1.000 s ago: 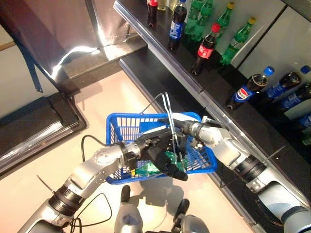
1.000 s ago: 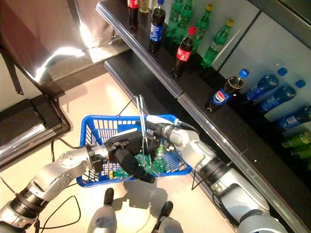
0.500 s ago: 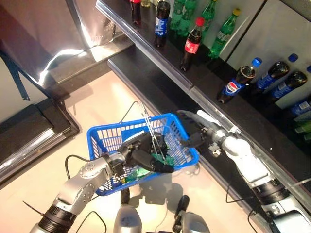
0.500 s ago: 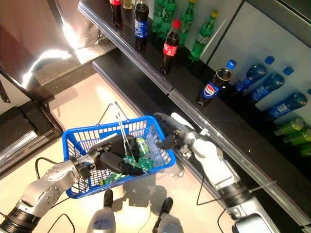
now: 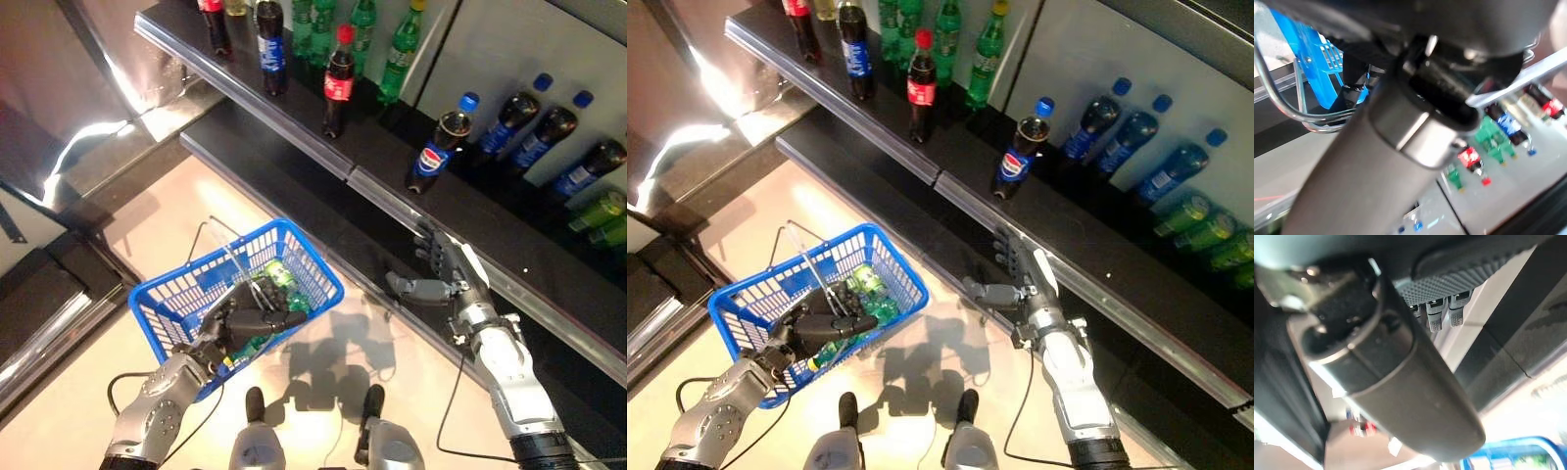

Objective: Pick up the drink and place into the basket.

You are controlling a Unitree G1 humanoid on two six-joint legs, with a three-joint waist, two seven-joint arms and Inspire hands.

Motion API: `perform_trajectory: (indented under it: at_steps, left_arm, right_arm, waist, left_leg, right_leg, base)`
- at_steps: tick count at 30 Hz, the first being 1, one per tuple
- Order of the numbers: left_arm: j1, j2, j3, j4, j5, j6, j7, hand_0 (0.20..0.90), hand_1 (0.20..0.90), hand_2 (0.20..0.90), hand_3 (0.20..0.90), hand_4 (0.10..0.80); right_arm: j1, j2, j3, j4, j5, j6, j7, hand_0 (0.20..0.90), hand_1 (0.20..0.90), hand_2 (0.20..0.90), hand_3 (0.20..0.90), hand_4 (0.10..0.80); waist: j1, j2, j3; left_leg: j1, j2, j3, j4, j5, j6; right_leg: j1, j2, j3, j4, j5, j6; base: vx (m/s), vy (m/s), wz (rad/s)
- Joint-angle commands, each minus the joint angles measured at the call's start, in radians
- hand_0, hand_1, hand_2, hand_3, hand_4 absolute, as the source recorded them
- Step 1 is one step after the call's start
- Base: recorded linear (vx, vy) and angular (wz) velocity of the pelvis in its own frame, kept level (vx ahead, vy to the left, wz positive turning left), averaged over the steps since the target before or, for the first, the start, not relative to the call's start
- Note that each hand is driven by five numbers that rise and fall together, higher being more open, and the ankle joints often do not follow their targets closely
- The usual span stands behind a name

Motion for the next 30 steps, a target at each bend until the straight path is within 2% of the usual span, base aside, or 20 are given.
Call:
perform_trajectory:
  at_steps: [1, 8, 12, 15, 17, 18, 21, 22, 23, 25, 26, 30]
  left_arm:
    - [-0.099, -0.070, 0.081, -0.169, -0.154, -0.354, -0.129, 0.300, 0.300, 0.300, 0.200, 0.100]
    - [-0.047, -0.086, 0.136, -0.056, -0.114, -0.345, -0.157, 0.300, 0.300, 0.300, 0.200, 0.100]
    - [-0.049, -0.089, 0.135, 0.011, -0.083, -0.328, -0.169, 0.300, 0.300, 0.300, 0.200, 0.100]
    - [-0.065, -0.089, 0.112, 0.107, -0.067, -0.320, -0.183, 0.300, 0.300, 0.300, 0.200, 0.100]
    - [-0.079, -0.089, 0.092, 0.164, -0.062, -0.307, -0.190, 0.300, 0.300, 0.300, 0.200, 0.100]
    - [-0.094, -0.084, 0.071, 0.232, -0.044, -0.297, -0.197, 0.300, 0.300, 0.300, 0.200, 0.100]
    - [-0.093, -0.059, 0.047, 0.280, 0.006, -0.266, -0.164, 0.300, 0.300, 0.300, 0.200, 0.100]
    - [-0.089, -0.047, 0.046, 0.296, 0.009, -0.261, -0.155, 0.300, 0.300, 0.300, 0.200, 0.100]
    - [-0.085, -0.040, 0.046, 0.325, 0.021, -0.244, -0.153, 0.300, 0.300, 0.300, 0.200, 0.100]
    - [-0.085, -0.027, 0.030, 0.412, 0.035, -0.252, -0.165, 0.300, 0.300, 0.300, 0.200, 0.100]
    - [-0.084, -0.026, 0.021, 0.471, 0.051, -0.247, -0.169, 0.300, 0.300, 0.300, 0.200, 0.100]
    - [-0.103, -0.065, -0.014, 0.670, 0.064, -0.278, -0.151, 0.300, 0.300, 0.300, 0.200, 0.100]
  right_arm:
    - [0.087, -0.051, -0.017, 0.075, 0.067, -0.136, -0.064, 0.900, 0.900, 0.900, 0.900, 0.800]
    - [0.151, -0.002, -0.123, 0.186, 0.114, -0.207, -0.169, 0.900, 0.900, 0.900, 0.900, 0.800]
    - [0.164, 0.004, -0.161, 0.264, 0.119, -0.239, -0.232, 0.900, 0.900, 0.900, 0.900, 0.800]
    - [0.167, -0.005, -0.185, 0.357, 0.129, -0.247, -0.267, 0.900, 0.900, 0.900, 0.900, 0.800]
    - [0.169, -0.008, -0.191, 0.414, 0.128, -0.245, -0.293, 0.900, 0.900, 0.900, 0.900, 0.800]
    - [0.173, -0.017, -0.202, 0.486, 0.158, -0.245, -0.298, 0.900, 0.900, 0.900, 0.900, 0.800]
    - [0.165, -0.024, -0.207, 0.584, 0.208, -0.227, -0.280, 0.900, 0.900, 0.900, 0.900, 0.800]
    - [0.159, -0.023, -0.211, 0.618, 0.208, -0.227, -0.251, 0.900, 0.900, 0.900, 0.900, 0.800]
    - [0.151, -0.029, -0.211, 0.661, 0.212, -0.224, -0.224, 0.900, 0.900, 0.900, 0.900, 0.800]
    - [0.152, -0.026, -0.199, 0.739, 0.216, -0.239, -0.199, 0.900, 0.900, 0.900, 0.900, 0.800]
    - [0.157, -0.022, -0.194, 0.788, 0.218, -0.238, -0.173, 0.900, 0.900, 0.900, 0.900, 0.800]
    - [0.148, -0.008, -0.159, 0.954, 0.213, -0.258, -0.075, 0.900, 0.900, 0.900, 0.900, 0.800]
  waist:
    - [-0.022, 0.053, -0.351]
    - [-0.054, 0.051, -0.333]
    - [-0.069, 0.050, -0.318]
    - [-0.094, 0.049, -0.305]
    - [-0.106, 0.044, -0.300]
    - [-0.120, 0.038, -0.294]
    - [-0.124, 0.027, -0.279]
    - [-0.120, 0.028, -0.275]
    - [-0.115, 0.032, -0.273]
    - [-0.120, 0.038, -0.275]
    - [-0.119, 0.053, -0.283]
    - [-0.107, 0.065, -0.314]
  left_leg:
    - [0.029, 0.028, 0.003, -0.002, -0.054, 0.026]
    - [0.056, 0.010, 0.025, 0.003, -0.071, 0.043]
    - [0.058, -0.006, 0.027, 0.037, -0.096, 0.057]
    - [0.051, -0.023, 0.036, 0.086, -0.132, 0.073]
    - [0.047, -0.035, 0.044, 0.106, -0.152, 0.080]
    - [0.044, -0.056, 0.061, 0.106, -0.162, 0.089]
    - [0.056, -0.081, 0.120, 0.101, -0.183, 0.083]
    - [0.057, -0.081, 0.140, 0.093, -0.178, 0.082]
    - [0.058, -0.081, 0.159, 0.081, -0.170, 0.086]
    - [0.053, -0.084, 0.175, 0.057, -0.155, 0.101]
    - [0.056, -0.084, 0.175, 0.034, -0.160, 0.108]
    - [0.028, -0.090, 0.185, 0.002, -0.143, 0.125]
  right_leg:
    - [0.051, -0.045, 0.041, -0.002, -0.044, 0.045]
    - [0.049, -0.039, 0.085, 0.008, -0.047, 0.041]
    - [0.039, -0.036, 0.126, 0.037, -0.057, 0.038]
    - [0.019, -0.039, 0.176, 0.065, -0.059, 0.037]
    - [0.008, -0.051, 0.200, 0.065, -0.040, 0.041]
    - [-0.003, -0.072, 0.217, 0.030, 0.016, 0.052]
    - [-0.098, -0.121, 0.173, -0.002, 0.173, 0.086]
    - [-0.120, -0.128, 0.138, -0.002, 0.195, 0.092]
    - [-0.130, -0.122, 0.113, 0.000, 0.196, 0.092]
    - [-0.140, -0.106, 0.116, 0.057, 0.190, 0.084]
    - [-0.129, -0.098, 0.111, 0.106, 0.157, 0.087]
    - [-0.088, -0.083, 0.083, 0.153, 0.089, 0.072]
  base:
    - [-0.002, 0.057, -0.07]
    - [0.001, 0.054, -0.13]
    - [-0.006, 0.126, -0.32]
    - [-0.007, 0.223, -0.25]
    - [0.015, 0.225, -0.30]
    - [-0.012, 0.221, -0.47]
    - [-0.077, 0.104, -0.56]
    - [-0.135, -0.012, -0.74]
    - [-0.149, 0.009, -0.97]
    - [-0.145, 0.024, -1.31]
    - [-0.116, 0.022, -1.19]
    - [-0.163, -0.079, -0.41]
